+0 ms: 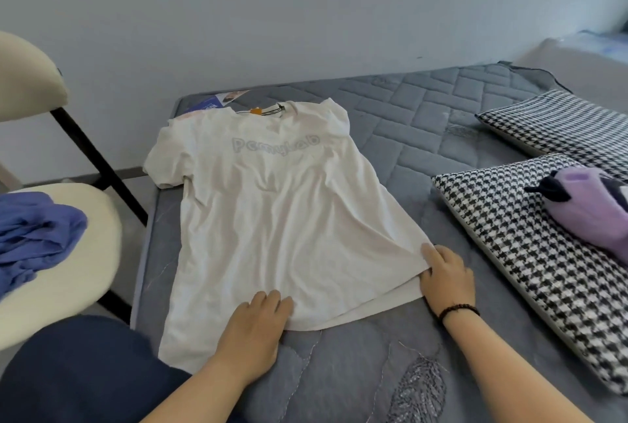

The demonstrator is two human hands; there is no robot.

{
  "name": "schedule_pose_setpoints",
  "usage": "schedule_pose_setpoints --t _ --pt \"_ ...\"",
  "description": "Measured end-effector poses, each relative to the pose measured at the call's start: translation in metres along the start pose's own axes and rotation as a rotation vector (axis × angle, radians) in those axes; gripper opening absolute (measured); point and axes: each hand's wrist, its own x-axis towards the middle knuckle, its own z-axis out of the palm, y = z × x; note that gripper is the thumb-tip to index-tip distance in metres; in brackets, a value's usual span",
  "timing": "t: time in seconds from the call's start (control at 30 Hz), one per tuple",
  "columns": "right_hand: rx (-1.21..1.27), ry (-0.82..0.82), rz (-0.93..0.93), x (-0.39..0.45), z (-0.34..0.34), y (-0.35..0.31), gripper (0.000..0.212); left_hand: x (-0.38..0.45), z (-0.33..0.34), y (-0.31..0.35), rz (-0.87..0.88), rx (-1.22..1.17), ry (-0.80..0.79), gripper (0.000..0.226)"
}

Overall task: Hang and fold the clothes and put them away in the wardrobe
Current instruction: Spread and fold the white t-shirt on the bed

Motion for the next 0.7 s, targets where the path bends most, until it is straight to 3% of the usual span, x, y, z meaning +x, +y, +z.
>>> schedule_pose_setpoints --t 0.17,0.3,0.5,0.6,0.7 --pt "0.007 0.089 -0.146 0.0 0.001 0.016 0.029 0.005 0.0 -0.001 -0.064 -0.047 -0.071 0.052" --pt "0.132 0.098 -0.109 -0.003 -0.01 0.025 0.017 -0.001 -0.006 -0.001 -0.116 -0.083 -0.119 0.047" --pt "0.199 0.182 -0.052 -0.018 -0.037 0.037 0.019 -0.017 -0.019 0.001 -0.045 -0.096 -0.105 0.054" --pt "0.095 -0.026 0.098 -0.026 -0.044 0.037 0.02 -0.032 -0.021 0.006 -0.089 -0.175 -0.086 0.023" --pt "-0.138 -0.233 0.178 -0.03 -0.047 0.021 0.026 -0.044 -0.024 0.004 -0.117 -0.323 -0.189 0.035"
